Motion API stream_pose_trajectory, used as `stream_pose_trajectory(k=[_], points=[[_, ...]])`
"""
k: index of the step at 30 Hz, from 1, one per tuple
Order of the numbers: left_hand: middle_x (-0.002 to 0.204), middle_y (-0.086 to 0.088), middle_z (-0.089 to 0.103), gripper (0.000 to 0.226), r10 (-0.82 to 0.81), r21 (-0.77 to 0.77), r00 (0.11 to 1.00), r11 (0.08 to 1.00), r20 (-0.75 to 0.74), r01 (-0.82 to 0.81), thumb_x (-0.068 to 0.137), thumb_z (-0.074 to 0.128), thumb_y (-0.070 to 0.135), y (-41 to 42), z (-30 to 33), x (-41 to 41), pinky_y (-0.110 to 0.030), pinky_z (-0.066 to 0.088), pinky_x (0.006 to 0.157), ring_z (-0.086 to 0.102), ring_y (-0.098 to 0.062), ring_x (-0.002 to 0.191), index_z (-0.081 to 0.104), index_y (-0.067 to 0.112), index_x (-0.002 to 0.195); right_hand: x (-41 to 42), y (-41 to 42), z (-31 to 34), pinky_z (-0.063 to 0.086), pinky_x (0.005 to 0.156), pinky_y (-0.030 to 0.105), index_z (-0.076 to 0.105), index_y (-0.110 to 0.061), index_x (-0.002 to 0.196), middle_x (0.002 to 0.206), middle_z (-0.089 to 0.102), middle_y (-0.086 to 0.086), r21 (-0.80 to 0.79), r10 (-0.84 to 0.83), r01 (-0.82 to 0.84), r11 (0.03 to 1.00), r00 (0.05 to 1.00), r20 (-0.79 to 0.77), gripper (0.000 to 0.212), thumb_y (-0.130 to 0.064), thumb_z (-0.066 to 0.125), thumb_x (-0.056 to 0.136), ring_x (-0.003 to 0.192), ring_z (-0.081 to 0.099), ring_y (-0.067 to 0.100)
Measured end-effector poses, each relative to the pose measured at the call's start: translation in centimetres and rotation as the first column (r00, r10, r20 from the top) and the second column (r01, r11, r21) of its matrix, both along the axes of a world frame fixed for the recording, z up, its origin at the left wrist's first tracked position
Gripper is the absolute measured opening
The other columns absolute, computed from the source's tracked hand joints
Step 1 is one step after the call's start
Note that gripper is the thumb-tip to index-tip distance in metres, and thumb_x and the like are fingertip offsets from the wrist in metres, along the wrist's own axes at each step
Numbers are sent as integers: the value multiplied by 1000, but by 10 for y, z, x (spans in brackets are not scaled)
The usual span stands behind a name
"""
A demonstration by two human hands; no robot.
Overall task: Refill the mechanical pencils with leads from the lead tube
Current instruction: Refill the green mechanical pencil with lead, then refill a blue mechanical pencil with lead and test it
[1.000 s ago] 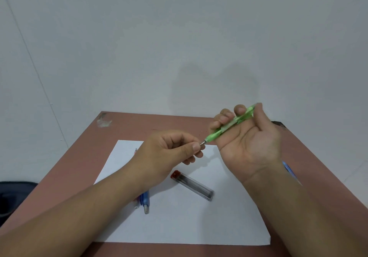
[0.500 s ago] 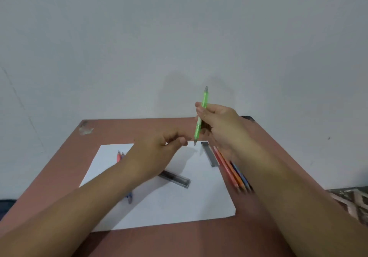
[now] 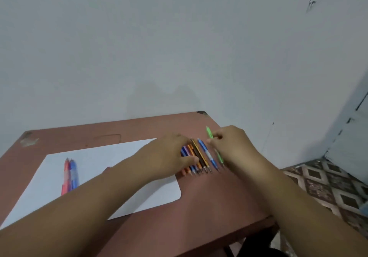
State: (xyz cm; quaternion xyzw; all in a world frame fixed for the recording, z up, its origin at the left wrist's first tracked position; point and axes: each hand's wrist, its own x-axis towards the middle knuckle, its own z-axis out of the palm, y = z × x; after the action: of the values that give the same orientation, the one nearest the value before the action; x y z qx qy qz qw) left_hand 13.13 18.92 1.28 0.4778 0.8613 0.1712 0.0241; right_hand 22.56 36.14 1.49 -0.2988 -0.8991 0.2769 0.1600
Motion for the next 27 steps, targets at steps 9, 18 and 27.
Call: stream_pose_trajectory(k=[9, 18, 27], points=[[134, 5, 52, 50, -51, 2, 986, 999, -157, 52, 94, 51, 59, 17, -26, 2, -36, 47, 99, 47, -13, 120, 57, 27, 131, -3, 1, -25, 43, 66, 19, 75, -19, 110, 102, 72, -1, 54, 36, -36, 998, 999, 3, 20, -29, 68, 94, 86, 61, 11], [117, 6, 58, 47, -69, 10, 984, 997, -164, 71, 92, 52, 61, 10, -29, -7, -33, 48, 92, 49, -11, 109, 61, 26, 122, -8, -4, -32, 37, 62, 10, 71, -19, 118, 105, 71, -2, 87, 86, -82, 993, 996, -40, 25, -29, 66, 96, 84, 58, 7], [135, 14, 53, 49, -24, 47, 995, 999, -93, 28, 93, 53, 59, -30, -7, -20, -28, 46, 99, 50, -4, 117, 53, 35, 136, -13, -8, -19, 50, 76, 23, 71, -24, 116, 102, 69, -10, 211, 123, -115, 971, 992, -28, 23, -35, 61, 98, 89, 61, 5]])
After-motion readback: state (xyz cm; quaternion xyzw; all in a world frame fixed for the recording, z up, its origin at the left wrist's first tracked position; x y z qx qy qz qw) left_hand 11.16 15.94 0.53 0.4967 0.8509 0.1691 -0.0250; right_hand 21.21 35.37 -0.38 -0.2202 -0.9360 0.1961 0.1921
